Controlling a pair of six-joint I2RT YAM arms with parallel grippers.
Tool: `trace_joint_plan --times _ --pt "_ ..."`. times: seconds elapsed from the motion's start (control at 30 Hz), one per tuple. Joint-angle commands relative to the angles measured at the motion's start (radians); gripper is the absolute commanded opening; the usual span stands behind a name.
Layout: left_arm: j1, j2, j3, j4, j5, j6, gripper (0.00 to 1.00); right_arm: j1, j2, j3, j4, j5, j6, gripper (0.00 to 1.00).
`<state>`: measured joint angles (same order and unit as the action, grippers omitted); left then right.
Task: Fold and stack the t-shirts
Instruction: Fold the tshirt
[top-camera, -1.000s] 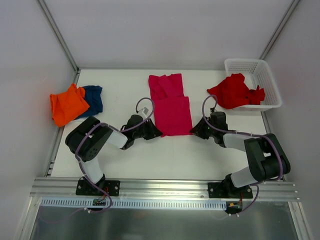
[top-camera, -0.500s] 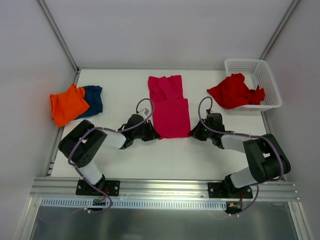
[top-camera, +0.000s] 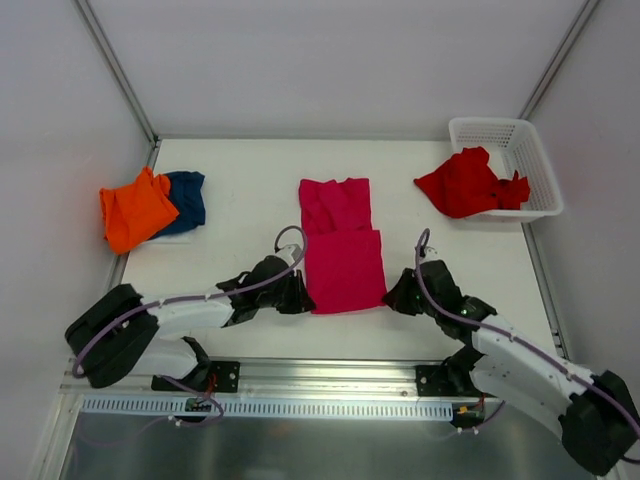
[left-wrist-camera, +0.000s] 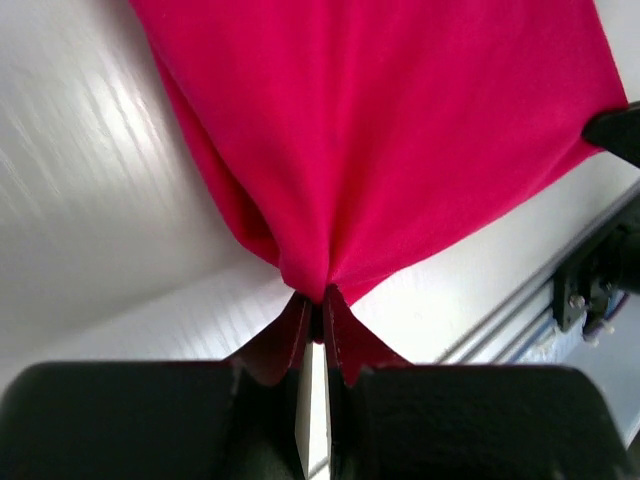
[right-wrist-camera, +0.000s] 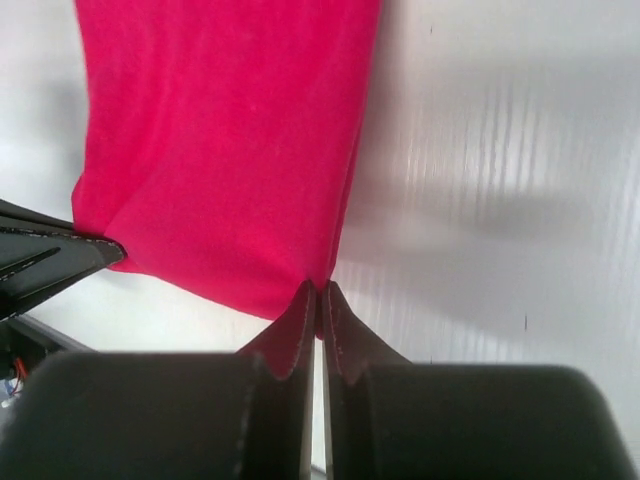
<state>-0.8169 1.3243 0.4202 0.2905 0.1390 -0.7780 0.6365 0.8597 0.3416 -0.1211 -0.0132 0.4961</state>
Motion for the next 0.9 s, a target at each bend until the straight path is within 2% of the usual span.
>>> trace_joint_plan --times 0.0,0.03,0.13,0.3,0.57,0.87 --pt "-0.066 -0.155 -0.021 -0.181 -0.117 -0.035 0.0 0.046 -0.181 -0.021 -0.282 0.157 0.064 0.0" --pt "-0.086 -0.183 -0.024 -0.223 -0.125 -0.047 0.0 0.058 -0.271 -0.016 -0.363 0.17 0.068 0.0" --pt "-0.096 -0.263 -0.026 -0.284 -0.133 -0.061 0.0 0.061 -0.394 -0.009 -0.469 0.202 0.073 0.0" --pt "-0.103 -0.307 -0.001 -0.34 -0.162 -0.053 0.0 0.066 -0.381 -0.007 -0.459 0.207 0.064 0.01" --pt "-0.107 -0.29 0.098 -0.413 -0.245 -0.012 0.0 0.074 -0.136 0.08 -0.28 0.223 -0.007 0.0" --pt "-0.077 -0.165 0.282 -0.461 -0.348 0.063 0.0 0.066 0.194 0.404 -0.218 0.271 -0.145 0.0"
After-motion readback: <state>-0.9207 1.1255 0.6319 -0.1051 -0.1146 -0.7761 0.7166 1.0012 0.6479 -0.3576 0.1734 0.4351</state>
